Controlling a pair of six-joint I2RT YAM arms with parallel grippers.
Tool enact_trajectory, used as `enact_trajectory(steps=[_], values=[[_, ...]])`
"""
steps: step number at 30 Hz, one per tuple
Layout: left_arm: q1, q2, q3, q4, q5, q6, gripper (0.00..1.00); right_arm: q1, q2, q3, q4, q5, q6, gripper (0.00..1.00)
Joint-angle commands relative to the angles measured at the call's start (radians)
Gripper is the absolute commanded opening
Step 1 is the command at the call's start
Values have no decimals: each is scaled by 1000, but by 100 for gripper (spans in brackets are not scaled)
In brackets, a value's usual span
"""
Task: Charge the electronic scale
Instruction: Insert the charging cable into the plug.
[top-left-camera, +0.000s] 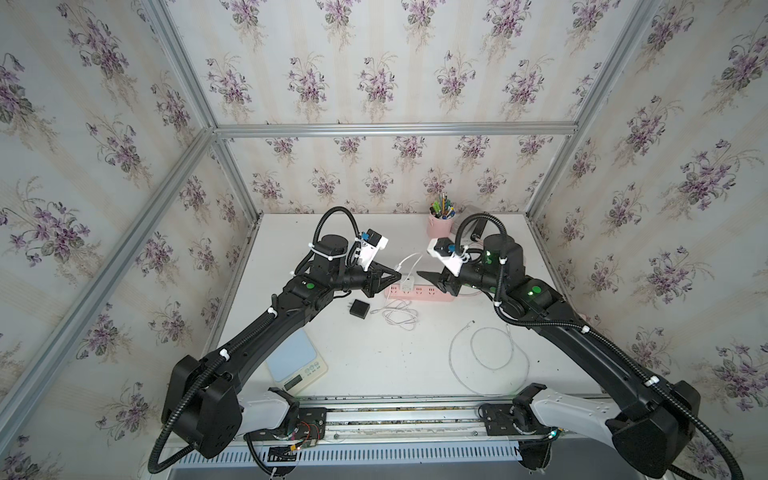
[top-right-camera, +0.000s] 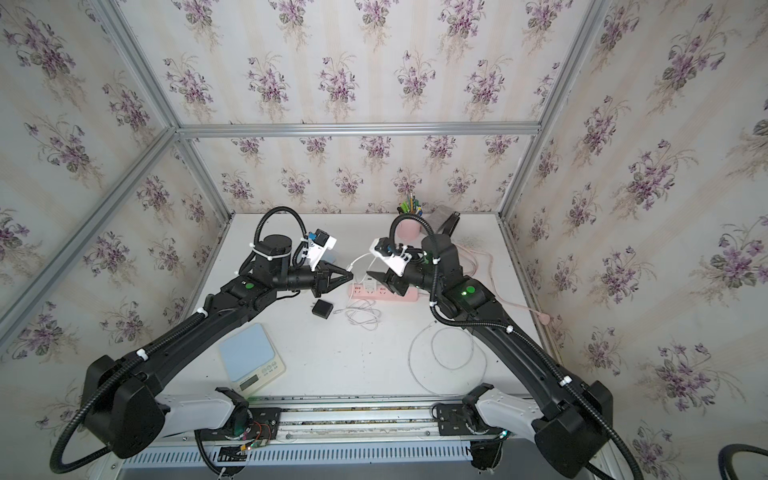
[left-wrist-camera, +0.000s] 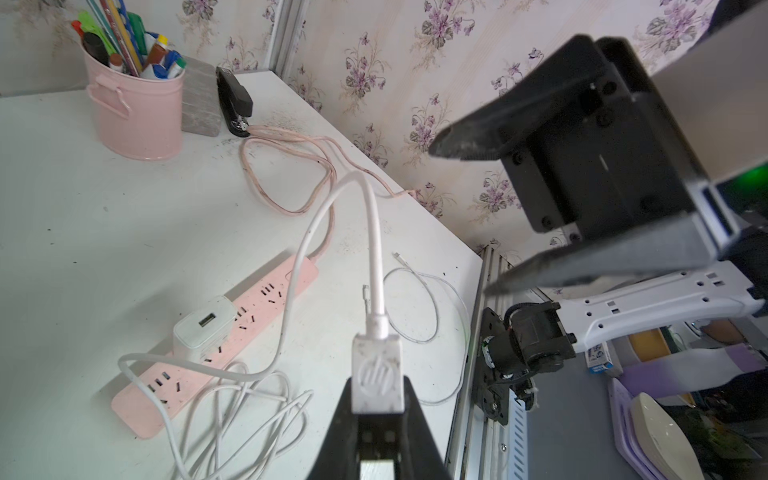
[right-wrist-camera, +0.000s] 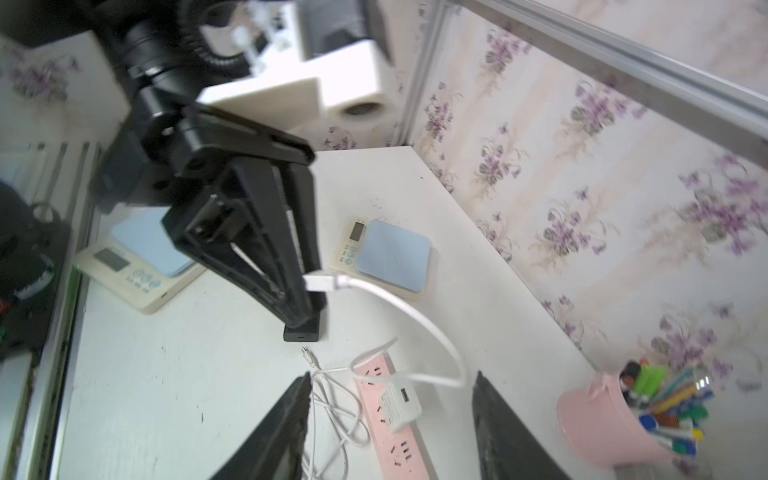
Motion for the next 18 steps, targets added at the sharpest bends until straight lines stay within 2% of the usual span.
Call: enact_trajectory(steps=[1, 9, 13, 18], values=[[2, 11, 13, -37, 74, -4, 0, 28, 22, 14, 58, 53, -266, 60], [2, 36, 46, -68, 124, 1, 0, 53, 113, 80, -32, 92, -488, 59], [1, 40, 57, -80, 148, 6, 0, 55, 142, 91, -47, 123, -526, 56], [2, 47, 62, -98, 184, 17, 0, 67, 168, 93, -11, 137, -540, 47]])
